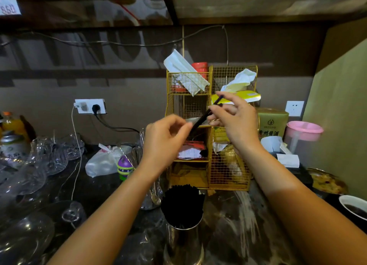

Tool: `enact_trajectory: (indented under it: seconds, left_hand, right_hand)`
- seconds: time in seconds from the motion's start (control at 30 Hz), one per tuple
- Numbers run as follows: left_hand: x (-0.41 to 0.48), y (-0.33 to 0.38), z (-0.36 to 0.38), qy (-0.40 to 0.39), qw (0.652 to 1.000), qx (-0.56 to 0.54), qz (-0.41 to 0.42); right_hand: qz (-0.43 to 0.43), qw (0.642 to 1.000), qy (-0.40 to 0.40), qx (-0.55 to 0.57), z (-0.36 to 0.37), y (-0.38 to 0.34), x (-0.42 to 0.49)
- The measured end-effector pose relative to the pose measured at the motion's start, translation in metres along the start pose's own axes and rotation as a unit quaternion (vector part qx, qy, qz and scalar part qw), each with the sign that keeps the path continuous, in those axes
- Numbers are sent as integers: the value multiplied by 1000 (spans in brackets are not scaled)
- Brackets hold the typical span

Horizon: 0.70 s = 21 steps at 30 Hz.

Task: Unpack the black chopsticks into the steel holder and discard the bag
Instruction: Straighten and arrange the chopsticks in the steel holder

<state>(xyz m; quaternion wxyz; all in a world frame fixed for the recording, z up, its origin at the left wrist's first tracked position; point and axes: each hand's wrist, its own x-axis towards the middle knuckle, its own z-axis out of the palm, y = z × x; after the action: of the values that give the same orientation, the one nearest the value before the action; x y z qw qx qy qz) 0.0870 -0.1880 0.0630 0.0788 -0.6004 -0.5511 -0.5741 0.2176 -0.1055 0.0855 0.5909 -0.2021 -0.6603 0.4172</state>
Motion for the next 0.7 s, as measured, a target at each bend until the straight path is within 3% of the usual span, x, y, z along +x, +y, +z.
enact_trajectory:
  seconds: [0.17,0.27,0.43,0.7]
  left_hand:
    - [-21,-20,11,-137,969,-115,-170]
    - [-16,-33,11,-70,930,-245,-265]
    - [1,-33,2,2,903,-371,-218]
    - [13,-31,-1,10,916,-361,-177]
  right_hand:
    - [97,973,87,190,-2,5,-12]
    - [183,945,90,254,1,13,-24]
    - [301,863,125,385,10,26,-37]
    - [422,771,79,471,19,44,-56]
